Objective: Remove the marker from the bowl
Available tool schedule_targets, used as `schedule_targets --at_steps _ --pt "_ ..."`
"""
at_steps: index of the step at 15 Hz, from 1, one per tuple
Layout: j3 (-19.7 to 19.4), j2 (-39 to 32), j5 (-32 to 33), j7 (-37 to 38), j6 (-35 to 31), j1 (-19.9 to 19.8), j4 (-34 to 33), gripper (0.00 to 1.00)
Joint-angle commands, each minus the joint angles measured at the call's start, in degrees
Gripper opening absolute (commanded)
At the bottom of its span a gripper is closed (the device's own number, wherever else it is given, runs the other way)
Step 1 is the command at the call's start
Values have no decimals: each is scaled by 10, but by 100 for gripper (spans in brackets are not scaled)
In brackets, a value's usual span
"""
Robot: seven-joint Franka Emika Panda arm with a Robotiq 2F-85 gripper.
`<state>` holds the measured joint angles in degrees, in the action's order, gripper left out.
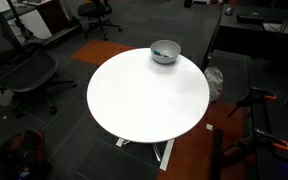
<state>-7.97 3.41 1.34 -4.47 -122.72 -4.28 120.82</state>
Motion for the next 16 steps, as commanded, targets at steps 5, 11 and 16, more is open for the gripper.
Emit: schedule_targets --at_steps 5,11,16 --pt "-2 -132 -15 -30 -29 -31 -81 100" --pt "0 -198 -27 -27 -38 -54 -134 100" --pt "0 -194 -10 -10 -34 -51 -120 100"
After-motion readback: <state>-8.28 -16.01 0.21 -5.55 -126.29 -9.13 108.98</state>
